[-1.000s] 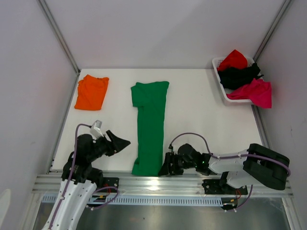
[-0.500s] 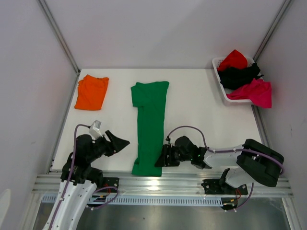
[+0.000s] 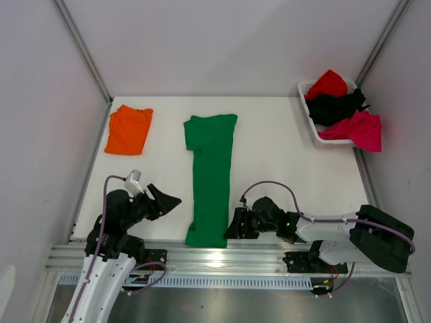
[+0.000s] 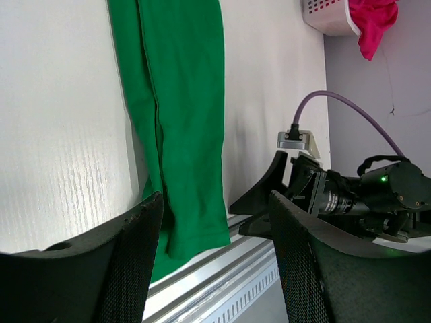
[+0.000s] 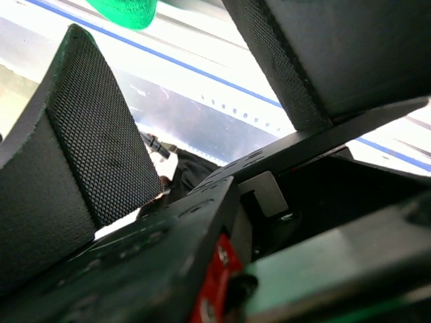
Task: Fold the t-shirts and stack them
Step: Fold the tshirt
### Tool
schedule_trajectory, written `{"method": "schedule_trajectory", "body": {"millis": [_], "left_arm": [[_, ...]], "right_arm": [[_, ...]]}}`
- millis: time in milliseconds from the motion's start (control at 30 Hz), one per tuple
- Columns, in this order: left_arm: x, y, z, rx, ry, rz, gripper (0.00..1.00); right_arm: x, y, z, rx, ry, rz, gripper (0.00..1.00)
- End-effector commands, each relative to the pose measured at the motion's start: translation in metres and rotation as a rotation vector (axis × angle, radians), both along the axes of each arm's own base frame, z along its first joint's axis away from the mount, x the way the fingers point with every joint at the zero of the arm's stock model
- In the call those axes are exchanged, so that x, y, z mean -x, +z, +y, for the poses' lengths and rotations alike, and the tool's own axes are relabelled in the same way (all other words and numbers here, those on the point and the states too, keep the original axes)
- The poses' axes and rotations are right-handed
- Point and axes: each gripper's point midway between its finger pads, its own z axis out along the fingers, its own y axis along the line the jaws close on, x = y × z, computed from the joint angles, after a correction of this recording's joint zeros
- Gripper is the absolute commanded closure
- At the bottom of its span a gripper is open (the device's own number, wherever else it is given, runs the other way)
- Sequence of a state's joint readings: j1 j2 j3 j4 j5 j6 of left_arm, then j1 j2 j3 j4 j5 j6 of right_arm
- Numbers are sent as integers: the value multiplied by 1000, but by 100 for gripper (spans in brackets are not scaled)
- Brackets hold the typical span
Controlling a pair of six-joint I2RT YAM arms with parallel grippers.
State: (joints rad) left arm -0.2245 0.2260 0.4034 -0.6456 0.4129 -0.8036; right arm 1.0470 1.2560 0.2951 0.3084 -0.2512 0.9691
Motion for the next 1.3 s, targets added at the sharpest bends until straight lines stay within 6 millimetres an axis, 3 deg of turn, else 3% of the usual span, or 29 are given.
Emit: {"method": "schedule_trajectory", "body": {"millis": [0,300,667,1267], "left_arm": [[-3,16,0,1,-4,-59,33],[-1,19,2,-10,3,-66,33],[-1,17,3,-10,9,-67,33],[-1,16,3,-12,11,-68,33]], "right_arm": [[3,-8,-4,28,-24,18,36],[4,-14,11,32,28,31,37],[13,-18,1,40,9,56,36],[17,-22,12,56,57,62,37]]}}
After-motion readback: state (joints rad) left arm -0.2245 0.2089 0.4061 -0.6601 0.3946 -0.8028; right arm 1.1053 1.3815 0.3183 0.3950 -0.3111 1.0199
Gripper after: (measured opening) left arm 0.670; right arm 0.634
